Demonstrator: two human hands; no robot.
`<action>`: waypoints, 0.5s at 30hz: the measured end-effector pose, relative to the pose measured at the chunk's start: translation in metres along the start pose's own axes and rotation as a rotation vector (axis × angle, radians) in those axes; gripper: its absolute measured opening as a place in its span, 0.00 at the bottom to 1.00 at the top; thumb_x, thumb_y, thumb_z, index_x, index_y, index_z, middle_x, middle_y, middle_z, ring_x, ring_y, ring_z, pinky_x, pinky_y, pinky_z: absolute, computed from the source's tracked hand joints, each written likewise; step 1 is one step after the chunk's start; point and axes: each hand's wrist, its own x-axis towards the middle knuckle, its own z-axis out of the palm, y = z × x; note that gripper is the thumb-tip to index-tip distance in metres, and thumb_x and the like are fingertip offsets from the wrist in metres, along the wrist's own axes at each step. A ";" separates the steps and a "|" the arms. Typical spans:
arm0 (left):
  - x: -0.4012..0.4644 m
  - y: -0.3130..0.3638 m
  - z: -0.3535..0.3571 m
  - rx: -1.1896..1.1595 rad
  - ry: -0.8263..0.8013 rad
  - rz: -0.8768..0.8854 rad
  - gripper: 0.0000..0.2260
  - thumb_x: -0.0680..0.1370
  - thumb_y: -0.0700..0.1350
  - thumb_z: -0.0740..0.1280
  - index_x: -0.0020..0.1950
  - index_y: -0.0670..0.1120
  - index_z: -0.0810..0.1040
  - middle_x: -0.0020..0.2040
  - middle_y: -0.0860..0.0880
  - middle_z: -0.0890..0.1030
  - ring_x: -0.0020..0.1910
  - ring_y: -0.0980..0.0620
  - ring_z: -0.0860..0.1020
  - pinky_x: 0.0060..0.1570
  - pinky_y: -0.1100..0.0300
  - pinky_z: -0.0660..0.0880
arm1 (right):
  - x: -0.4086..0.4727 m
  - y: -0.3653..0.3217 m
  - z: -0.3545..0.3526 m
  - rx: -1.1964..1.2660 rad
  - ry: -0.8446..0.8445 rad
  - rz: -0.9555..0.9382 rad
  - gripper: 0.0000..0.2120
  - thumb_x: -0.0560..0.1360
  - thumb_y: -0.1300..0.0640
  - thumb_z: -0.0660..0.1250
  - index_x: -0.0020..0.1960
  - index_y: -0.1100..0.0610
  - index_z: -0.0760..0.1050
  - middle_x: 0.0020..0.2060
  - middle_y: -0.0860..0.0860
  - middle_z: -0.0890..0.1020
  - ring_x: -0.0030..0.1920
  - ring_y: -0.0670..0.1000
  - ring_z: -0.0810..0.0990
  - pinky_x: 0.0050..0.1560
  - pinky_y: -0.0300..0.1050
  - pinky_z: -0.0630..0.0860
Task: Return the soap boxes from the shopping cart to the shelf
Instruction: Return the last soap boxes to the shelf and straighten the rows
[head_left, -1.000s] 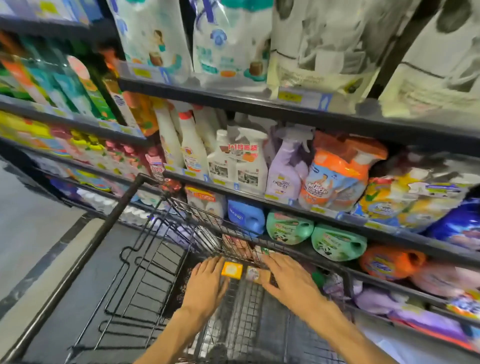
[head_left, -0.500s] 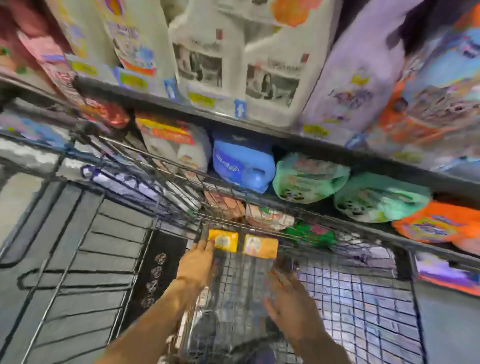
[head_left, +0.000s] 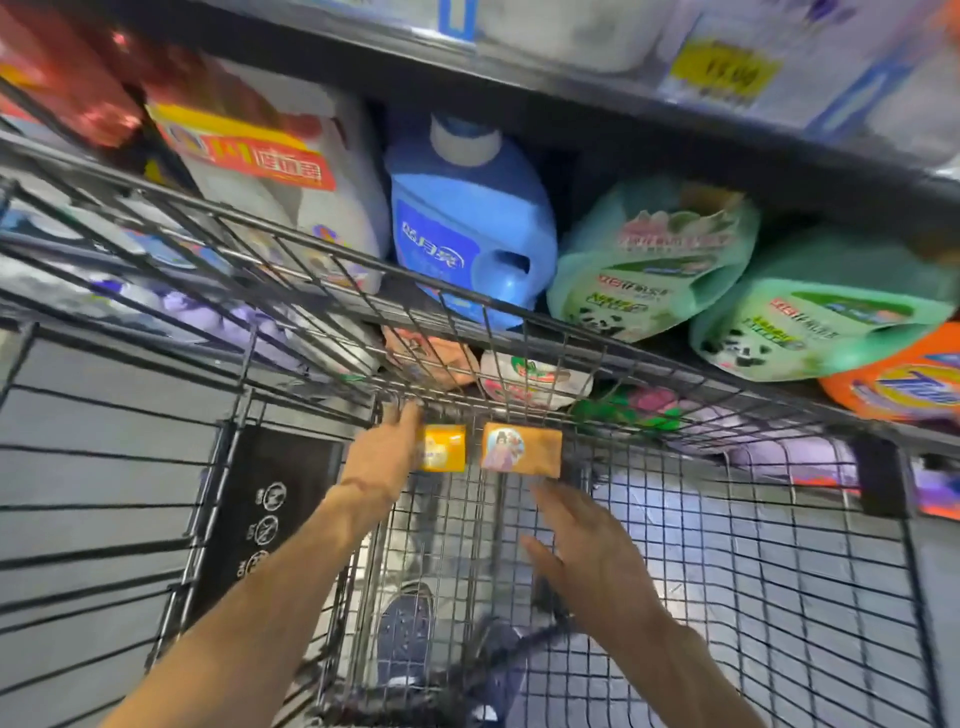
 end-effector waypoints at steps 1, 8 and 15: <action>-0.006 0.000 0.001 -0.037 0.019 0.000 0.28 0.77 0.43 0.71 0.72 0.46 0.61 0.70 0.40 0.71 0.56 0.37 0.80 0.55 0.47 0.77 | 0.002 -0.001 -0.003 -0.015 -0.002 0.003 0.27 0.79 0.45 0.63 0.76 0.49 0.62 0.71 0.47 0.70 0.70 0.50 0.70 0.70 0.45 0.66; -0.054 0.000 0.015 -0.416 0.101 -0.113 0.17 0.74 0.38 0.74 0.61 0.42 0.76 0.54 0.47 0.75 0.55 0.43 0.80 0.55 0.51 0.80 | 0.046 0.014 -0.005 0.108 0.031 0.258 0.23 0.78 0.48 0.66 0.70 0.55 0.68 0.62 0.53 0.75 0.58 0.55 0.78 0.52 0.49 0.80; -0.102 -0.018 0.021 -0.526 0.124 -0.125 0.19 0.73 0.44 0.77 0.59 0.54 0.73 0.51 0.56 0.78 0.43 0.64 0.76 0.39 0.77 0.68 | 0.101 0.024 0.033 0.270 -0.003 0.552 0.43 0.70 0.44 0.76 0.72 0.62 0.57 0.66 0.59 0.68 0.68 0.60 0.68 0.68 0.53 0.70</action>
